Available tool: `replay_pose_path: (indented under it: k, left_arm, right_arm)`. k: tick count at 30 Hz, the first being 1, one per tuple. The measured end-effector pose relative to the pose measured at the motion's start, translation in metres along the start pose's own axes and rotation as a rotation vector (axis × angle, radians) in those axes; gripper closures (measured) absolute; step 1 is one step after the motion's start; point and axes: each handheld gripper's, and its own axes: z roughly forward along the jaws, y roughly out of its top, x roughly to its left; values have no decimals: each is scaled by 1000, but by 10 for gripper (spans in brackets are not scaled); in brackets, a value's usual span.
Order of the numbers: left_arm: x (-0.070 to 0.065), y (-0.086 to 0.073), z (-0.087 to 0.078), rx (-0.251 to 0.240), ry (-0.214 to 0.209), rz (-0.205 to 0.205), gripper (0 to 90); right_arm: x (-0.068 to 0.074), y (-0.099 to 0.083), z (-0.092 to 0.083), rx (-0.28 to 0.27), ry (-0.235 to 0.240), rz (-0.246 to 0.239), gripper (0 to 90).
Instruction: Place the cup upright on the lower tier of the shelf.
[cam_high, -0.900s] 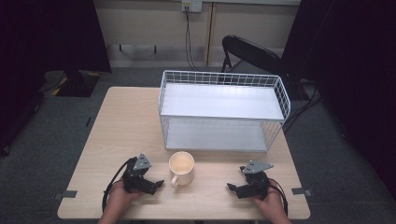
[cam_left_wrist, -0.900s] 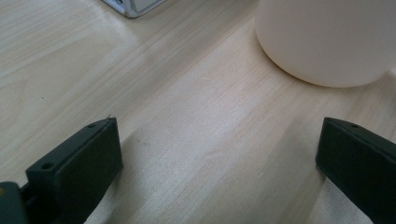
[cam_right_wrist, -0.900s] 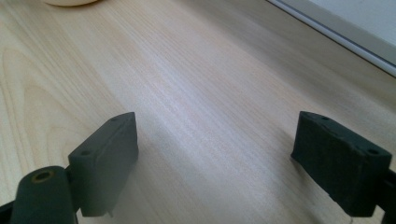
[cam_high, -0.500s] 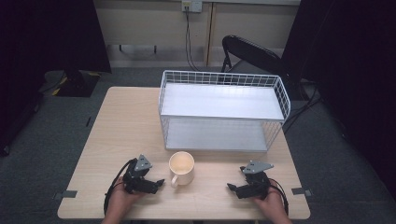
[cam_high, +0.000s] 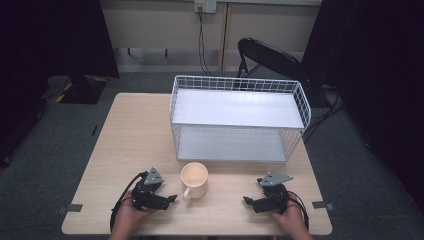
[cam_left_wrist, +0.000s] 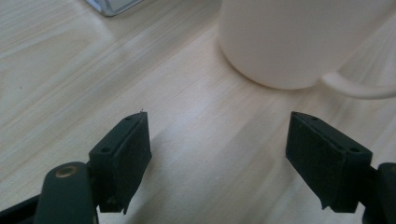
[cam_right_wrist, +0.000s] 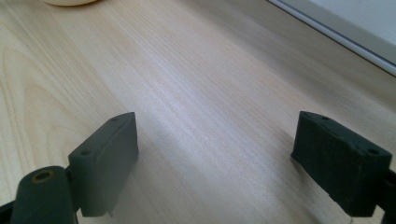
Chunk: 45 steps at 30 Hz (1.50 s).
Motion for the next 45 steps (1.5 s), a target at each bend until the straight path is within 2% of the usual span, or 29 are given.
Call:
replay_pose_path:
  k: [5,8,12,19,23,29,36,40,45]
  left_arm:
    - [-10,1,-4,5,-18,13,218]
    - [-14,2,-7,5,-25,1,218]
    - [-20,4,-9,6,-30,8,219]
    - [-31,7,-4,49,-44,25,223]
    - [-35,10,-5,40,-33,35,223]
    - [-41,13,-6,24,-40,42,221]
    - [-44,18,-8,-11,-36,31,230]
    - [-48,20,-7,-12,-45,27,264]
    - [-50,23,-7,-40,-43,46,324]
  right_arm:
    - [0,1,1,0,-2,2,135]
    - [-1,2,2,0,-5,5,135]
    - [-1,2,3,0,-5,7,135]
    - [-2,3,3,1,-3,5,135]
    - [-2,3,3,1,-2,5,135]
    - [-2,3,3,1,-3,5,135]
    - [-2,3,4,1,-3,6,135]
    - [-2,3,4,0,-4,5,135]
    - [-2,3,4,1,-4,6,135]
